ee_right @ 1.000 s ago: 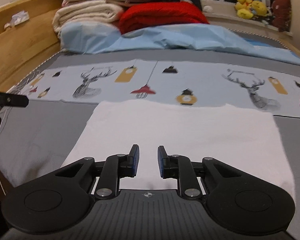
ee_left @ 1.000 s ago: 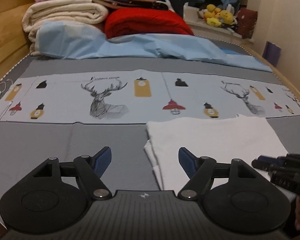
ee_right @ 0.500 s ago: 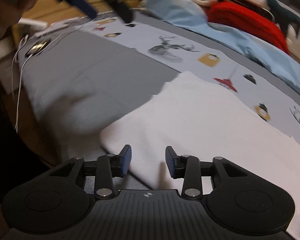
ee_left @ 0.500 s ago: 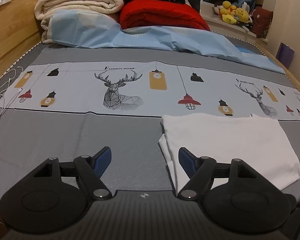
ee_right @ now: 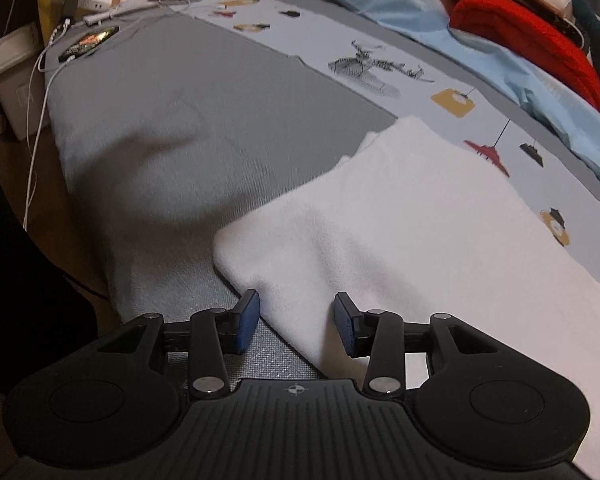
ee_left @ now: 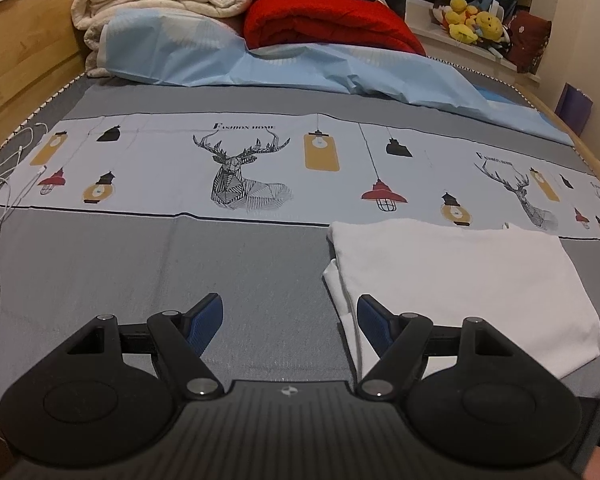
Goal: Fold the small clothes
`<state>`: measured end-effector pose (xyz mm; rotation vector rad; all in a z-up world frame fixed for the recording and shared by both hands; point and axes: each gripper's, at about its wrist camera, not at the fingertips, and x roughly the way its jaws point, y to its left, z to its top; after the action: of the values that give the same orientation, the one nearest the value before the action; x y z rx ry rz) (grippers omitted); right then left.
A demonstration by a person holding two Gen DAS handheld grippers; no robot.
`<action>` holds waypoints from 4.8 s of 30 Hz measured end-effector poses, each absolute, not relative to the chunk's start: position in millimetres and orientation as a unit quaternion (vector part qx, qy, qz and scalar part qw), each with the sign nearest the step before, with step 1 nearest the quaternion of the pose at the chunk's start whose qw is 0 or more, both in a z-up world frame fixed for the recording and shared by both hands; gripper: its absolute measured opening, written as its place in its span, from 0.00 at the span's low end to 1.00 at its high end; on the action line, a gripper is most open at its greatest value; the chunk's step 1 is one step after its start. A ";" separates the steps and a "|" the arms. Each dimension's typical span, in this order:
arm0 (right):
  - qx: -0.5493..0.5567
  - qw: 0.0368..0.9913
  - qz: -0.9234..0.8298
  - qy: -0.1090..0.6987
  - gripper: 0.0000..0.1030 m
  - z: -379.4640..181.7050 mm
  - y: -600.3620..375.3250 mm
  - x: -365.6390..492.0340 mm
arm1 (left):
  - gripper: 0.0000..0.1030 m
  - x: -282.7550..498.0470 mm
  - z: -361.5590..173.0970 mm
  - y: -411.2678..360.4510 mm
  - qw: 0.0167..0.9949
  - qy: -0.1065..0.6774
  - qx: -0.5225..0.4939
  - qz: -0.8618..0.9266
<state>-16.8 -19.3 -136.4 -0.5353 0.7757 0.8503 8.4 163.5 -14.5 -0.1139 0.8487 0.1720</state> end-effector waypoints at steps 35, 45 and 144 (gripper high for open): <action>-0.102 0.846 0.422 0.309 0.03 -67.7 -79.0 0.3 | 0.79 140.7 -170.4 176.0 0.718 0.603 -0.345 -0.041; -0.102 0.846 0.423 0.309 0.03 -62.6 -78.9 -0.3 | 0.25 147.7 -173.1 173.0 0.727 0.600 -0.331 -0.055; 0.244 0.868 0.141 0.410 0.29 -104.2 -292.5 274.0 | 0.34 241.6 -51.9 86.2 0.909 0.389 -0.126 -0.080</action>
<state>274.0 -292.5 -104.2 0.5100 0.8582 0.2949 241.6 86.2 -51.9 -0.2602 0.8016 -0.1642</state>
